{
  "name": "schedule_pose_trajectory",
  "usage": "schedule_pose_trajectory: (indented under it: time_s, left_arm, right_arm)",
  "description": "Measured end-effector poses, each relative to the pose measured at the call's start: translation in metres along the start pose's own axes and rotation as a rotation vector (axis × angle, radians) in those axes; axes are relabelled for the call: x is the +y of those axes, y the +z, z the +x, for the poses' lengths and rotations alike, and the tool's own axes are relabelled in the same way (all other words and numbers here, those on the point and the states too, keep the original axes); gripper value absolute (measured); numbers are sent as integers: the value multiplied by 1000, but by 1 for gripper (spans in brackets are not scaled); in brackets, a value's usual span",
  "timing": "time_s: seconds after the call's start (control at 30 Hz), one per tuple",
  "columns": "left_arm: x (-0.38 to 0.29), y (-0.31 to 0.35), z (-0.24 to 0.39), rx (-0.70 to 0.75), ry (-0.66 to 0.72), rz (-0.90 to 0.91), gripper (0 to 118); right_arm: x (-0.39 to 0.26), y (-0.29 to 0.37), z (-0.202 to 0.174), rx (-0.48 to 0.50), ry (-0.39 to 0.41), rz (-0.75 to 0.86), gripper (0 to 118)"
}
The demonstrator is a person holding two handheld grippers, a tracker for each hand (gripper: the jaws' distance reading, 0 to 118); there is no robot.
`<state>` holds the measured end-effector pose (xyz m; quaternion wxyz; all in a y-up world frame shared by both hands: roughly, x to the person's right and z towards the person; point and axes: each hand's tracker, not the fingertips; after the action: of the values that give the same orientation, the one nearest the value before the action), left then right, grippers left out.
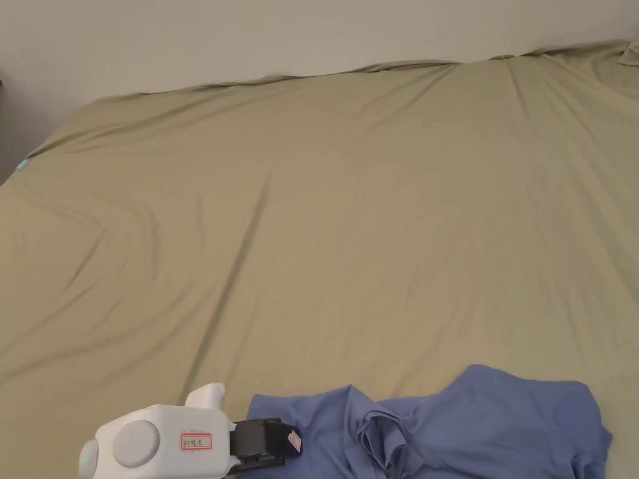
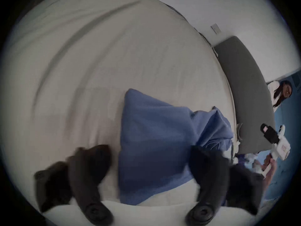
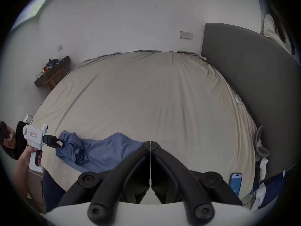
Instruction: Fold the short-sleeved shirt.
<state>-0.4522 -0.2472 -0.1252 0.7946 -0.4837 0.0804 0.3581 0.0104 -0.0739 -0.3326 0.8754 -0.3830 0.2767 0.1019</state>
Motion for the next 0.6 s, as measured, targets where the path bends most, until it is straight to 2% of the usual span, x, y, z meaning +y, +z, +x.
schedule_pose_trajectory:
  time_s: [0.03, 0.07, 0.1, 0.13, 0.27, 0.33, 0.37, 0.47, 0.6]
  left_arm:
    - [-2, 7, 5, 26, -27, 33, 81]
    - [-2, 8, 7, 54, -35, 60, 45]
    - [-4, 9, 6, 22, 4, 67, 18]
    - [-4, 8, 7, -22, 50, 54, 18]
    - [-13, 19, 13, -34, 52, 66, 14]
    - [-13, 36, 8, -145, 131, 109, 13]
    - [-14, 47, 6, -191, 156, 131, 12]
    - [-17, 75, 15, -132, 128, 155, 12]
    - [-17, 103, 27, -142, 89, 180, 12]
  right_arm:
    - [1, 1, 1, -1, -4, 4, 3]
    - [3, 2, 1, -5, -11, 9, 3]
    - [4, 3, 2, -13, -19, 18, 3]
    - [5, 4, 4, -18, -25, 25, 3]
    - [7, 8, 11, -17, -65, 48, 3]
    - [8, 12, 14, -36, -77, 58, 3]
    - [9, 16, 14, -86, -59, 68, 3]
    - [8, 23, 13, -117, -35, 89, 3]
    - [7, 30, 8, -129, -27, 113, 3]
